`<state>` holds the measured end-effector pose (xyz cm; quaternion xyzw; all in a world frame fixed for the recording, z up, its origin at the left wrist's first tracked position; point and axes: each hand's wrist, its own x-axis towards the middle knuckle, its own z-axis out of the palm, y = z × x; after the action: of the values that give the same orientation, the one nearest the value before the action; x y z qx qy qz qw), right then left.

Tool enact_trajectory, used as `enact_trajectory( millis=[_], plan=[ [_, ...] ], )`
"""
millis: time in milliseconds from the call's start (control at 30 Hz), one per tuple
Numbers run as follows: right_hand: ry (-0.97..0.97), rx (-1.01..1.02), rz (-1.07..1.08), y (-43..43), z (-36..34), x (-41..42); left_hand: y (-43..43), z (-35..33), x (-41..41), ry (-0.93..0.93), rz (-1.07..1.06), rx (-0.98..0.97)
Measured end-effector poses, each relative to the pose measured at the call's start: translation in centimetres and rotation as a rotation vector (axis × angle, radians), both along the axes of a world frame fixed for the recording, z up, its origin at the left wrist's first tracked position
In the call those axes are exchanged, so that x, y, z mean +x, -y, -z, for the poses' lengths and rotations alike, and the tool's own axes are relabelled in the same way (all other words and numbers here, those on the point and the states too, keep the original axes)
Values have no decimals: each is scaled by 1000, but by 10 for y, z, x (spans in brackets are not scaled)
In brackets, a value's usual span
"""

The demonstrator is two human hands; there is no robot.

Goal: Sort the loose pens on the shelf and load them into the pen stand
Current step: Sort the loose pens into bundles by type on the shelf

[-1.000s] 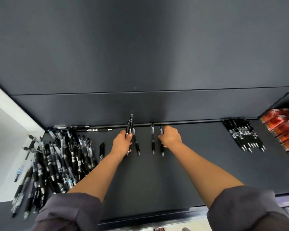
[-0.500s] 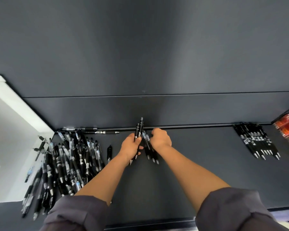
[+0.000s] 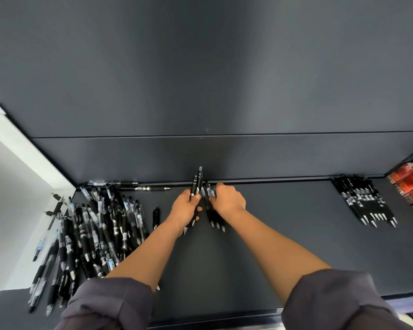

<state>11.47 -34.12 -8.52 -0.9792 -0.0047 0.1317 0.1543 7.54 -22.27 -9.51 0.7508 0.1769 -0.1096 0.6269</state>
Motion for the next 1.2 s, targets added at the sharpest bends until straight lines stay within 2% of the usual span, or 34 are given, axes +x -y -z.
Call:
enact_trajectory(
  millis=[267, 400, 533, 600, 667, 800, 933, 1100, 1200],
  plan=[
    [66, 80, -11, 7, -7, 4, 2, -9, 0, 18, 15, 26],
    [80, 394, -12, 10, -21, 7, 5, -19, 1, 38, 33, -56],
    [-60, 714, 29, 19, -36, 5, 18, -31, 3, 78, 139, -138],
    [-70, 780, 74, 30, -40, 6, 30, -36, 5, 80, 161, -152],
    [-31, 753, 137, 46, -45, 10, 46, -40, 10, 77, 157, -112],
    [59, 659, 271, 94, -48, 16, 86, -48, 22, 120, 234, 98],
    [18, 549, 344, 162, -43, 16, 141, -51, 34, 143, 358, 187],
    [67, 299, 382, 262, -39, 19, 232, -48, 44, 54, 394, 77],
    [101, 140, 390, 321, -34, 21, 284, -39, 53, 9, 376, 99]
  ],
)
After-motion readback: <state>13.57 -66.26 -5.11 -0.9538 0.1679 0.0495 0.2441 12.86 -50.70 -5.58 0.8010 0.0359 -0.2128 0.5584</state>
